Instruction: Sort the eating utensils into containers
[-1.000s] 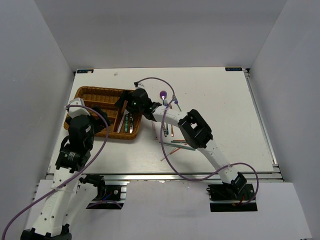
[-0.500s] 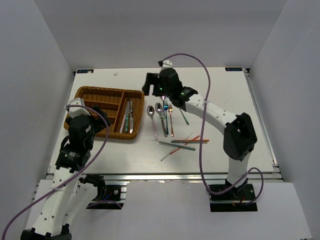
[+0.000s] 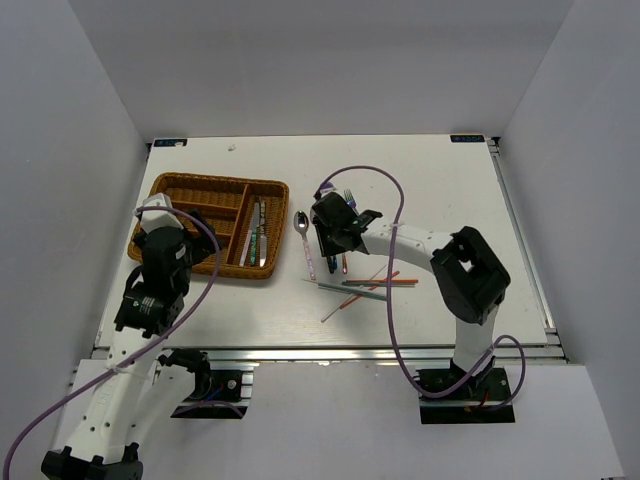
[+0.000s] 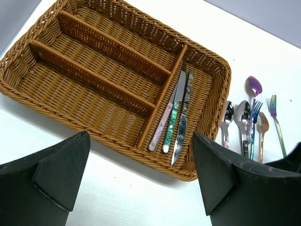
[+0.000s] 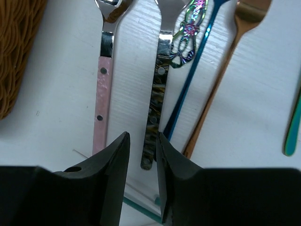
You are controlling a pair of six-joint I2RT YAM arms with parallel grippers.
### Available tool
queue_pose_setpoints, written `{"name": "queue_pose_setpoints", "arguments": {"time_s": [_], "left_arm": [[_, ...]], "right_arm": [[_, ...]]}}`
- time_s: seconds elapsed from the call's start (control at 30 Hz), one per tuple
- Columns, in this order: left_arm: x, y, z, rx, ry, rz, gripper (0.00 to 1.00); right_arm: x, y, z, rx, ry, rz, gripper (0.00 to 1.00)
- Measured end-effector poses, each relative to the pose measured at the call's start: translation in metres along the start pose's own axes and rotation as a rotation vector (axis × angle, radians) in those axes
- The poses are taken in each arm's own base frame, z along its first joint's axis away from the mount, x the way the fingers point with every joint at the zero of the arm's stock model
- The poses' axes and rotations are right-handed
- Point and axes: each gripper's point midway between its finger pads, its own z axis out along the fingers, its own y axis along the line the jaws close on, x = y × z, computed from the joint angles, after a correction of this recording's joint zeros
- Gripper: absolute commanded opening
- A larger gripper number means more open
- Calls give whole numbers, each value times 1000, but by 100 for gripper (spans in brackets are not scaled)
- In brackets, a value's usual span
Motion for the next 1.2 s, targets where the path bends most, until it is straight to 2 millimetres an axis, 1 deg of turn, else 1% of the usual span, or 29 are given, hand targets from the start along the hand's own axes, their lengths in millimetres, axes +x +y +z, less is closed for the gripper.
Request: {"name": "queue_pose_setpoints", "arguments": {"time_s": [0.13,0.23,0.33,0.5,0.63,0.7,0.8,0.93,0.97,1.0,1.03,1.2], "left_arm": [[3,0,3,-8,11,6,98],[4,0,4,-10,19,9,98],[6,0,6,-12,25,12,98],[6,0,6,-13,27,13,98],[6,0,6,-12,26,13,98],[6,0,6,-13,27,13,98],[6,0,6,-12,26,13,98],[6,0,6,-12,26,12,98],[6,0,6,-12,26,12,98],[6,0,6,-12,26,12,98],[6,0,6,-12,27,13,98],[9,-3,6,5,39,14,98]], "right_arm": [[6,5,18,17,26,-22,34],[11,2,30,40,47,-30,35],[10,0,38,63,51,-38,36],[1,-1,38,81,32,-48,38],[-9,2,40,79,17,-53,34],[-10,3,48,84,21,-58,31],[-5,1,58,100,31,-51,30],[-7,-1,58,114,26,-48,26],[-7,-2,58,117,24,-46,20],[-7,-2,58,121,22,-42,17],[-7,-3,58,125,22,-44,9],[-6,-5,55,125,1,-26,0]]}}
